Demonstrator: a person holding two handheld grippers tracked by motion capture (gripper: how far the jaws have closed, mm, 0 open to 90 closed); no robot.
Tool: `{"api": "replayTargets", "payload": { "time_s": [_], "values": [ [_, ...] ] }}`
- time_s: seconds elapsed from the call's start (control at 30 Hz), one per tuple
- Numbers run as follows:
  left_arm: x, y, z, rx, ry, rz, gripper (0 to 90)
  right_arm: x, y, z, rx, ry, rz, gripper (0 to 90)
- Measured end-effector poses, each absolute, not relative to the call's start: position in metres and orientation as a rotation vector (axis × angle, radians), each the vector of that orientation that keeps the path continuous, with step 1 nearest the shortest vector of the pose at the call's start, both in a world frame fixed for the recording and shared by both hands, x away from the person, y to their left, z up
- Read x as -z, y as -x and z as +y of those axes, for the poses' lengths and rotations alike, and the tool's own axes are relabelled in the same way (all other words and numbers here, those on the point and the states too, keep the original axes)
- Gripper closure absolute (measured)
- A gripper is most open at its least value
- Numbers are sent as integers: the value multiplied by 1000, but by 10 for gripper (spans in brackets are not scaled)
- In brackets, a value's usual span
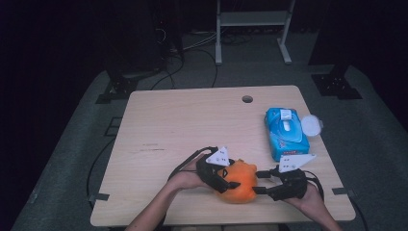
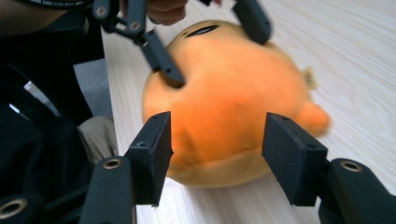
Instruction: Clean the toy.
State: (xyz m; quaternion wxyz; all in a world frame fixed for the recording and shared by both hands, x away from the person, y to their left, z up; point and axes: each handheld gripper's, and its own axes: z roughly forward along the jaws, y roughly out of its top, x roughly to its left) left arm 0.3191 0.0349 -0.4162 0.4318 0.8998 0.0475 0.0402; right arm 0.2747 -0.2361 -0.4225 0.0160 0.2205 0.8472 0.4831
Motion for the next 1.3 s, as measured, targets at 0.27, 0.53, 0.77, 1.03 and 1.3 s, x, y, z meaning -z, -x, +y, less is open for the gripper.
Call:
{"api": "replayTargets", "payload": {
  "time_s": [0.27,0.53,0.77,1.03,1.3],
  "values": [
    [419,-317,34,-96,-2248,141,415,418,-277,-247,-1570,-729,2564,408],
    [411,-316,38,-102,-2223,154,563,417,-279,-256,-1626,-781,2494,411],
    [407,-319,43,-113,-2177,194,583,414,-280,-261,-1652,-802,2450,411],
    [391,-328,54,-173,-2125,234,583,414,-282,-266,-1684,-832,2416,410],
    [378,-350,72,-270,-2094,313,583,416,-286,-264,-1673,-834,2423,408]
  ]
}}
